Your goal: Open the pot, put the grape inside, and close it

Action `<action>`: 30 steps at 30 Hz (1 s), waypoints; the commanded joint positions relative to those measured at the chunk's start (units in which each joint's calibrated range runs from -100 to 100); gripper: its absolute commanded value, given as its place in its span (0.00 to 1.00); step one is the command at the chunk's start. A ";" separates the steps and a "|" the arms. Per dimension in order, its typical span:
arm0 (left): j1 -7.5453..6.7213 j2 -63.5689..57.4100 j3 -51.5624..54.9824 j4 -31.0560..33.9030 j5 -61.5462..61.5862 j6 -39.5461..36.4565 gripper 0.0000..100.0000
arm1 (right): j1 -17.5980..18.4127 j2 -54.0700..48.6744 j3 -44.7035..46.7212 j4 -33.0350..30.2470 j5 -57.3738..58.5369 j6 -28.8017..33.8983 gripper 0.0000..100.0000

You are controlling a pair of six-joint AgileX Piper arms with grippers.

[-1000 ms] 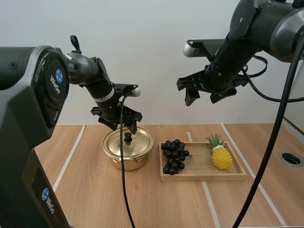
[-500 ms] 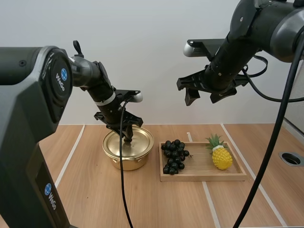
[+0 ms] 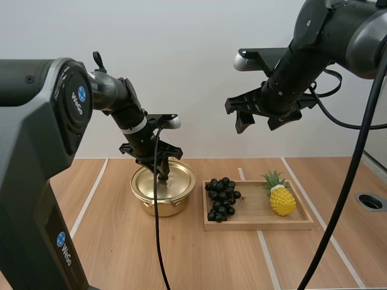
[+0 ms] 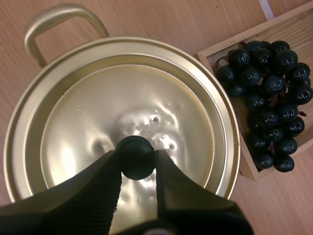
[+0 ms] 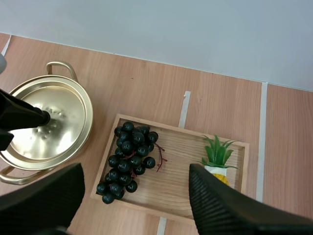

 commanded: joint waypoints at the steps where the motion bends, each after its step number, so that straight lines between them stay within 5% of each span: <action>1: -0.33 -1.91 0.40 -0.02 -9.40 -2.55 0.00 | 0.11 -0.88 0.13 0.09 0.03 -0.48 1.00; 8: -0.33 -11.67 -0.30 0.12 -23.71 -3.87 0.00 | 0.11 -0.88 0.13 0.09 0.03 -0.48 1.00; 30: -0.26 -37.50 -33.05 2.70 -11.50 -4.11 0.00 | 0.11 -0.88 0.13 3.35 0.03 -0.85 1.00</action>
